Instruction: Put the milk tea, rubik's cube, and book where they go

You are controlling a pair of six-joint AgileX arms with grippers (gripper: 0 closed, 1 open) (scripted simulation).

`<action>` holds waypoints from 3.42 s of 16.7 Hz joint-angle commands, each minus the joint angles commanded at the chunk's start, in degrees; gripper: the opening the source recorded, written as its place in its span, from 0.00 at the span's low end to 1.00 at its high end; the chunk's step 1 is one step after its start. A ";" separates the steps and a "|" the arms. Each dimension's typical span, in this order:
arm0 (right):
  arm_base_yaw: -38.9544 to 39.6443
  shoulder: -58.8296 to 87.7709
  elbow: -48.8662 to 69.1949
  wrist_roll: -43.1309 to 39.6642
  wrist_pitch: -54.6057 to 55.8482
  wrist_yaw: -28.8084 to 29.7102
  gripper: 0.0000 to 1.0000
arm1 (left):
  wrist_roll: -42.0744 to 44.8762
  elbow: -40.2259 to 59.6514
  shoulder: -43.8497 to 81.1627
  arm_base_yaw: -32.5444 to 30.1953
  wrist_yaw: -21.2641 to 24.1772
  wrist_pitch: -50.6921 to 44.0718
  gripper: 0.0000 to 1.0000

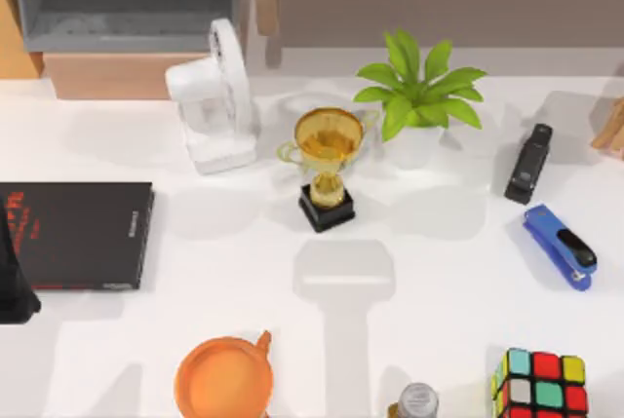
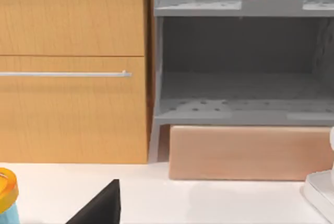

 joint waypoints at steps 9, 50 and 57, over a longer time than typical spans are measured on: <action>-0.28 -0.49 -0.99 0.02 0.61 -0.39 1.00 | 0.00 0.00 0.00 0.00 0.00 0.00 1.00; 18.23 -37.56 -1.03 29.65 -51.72 -0.82 1.00 | 0.00 0.00 0.00 0.00 0.00 0.00 1.00; 45.40 -44.95 -0.18 47.66 -103.43 9.31 1.00 | 0.00 0.00 0.00 0.00 0.00 0.00 1.00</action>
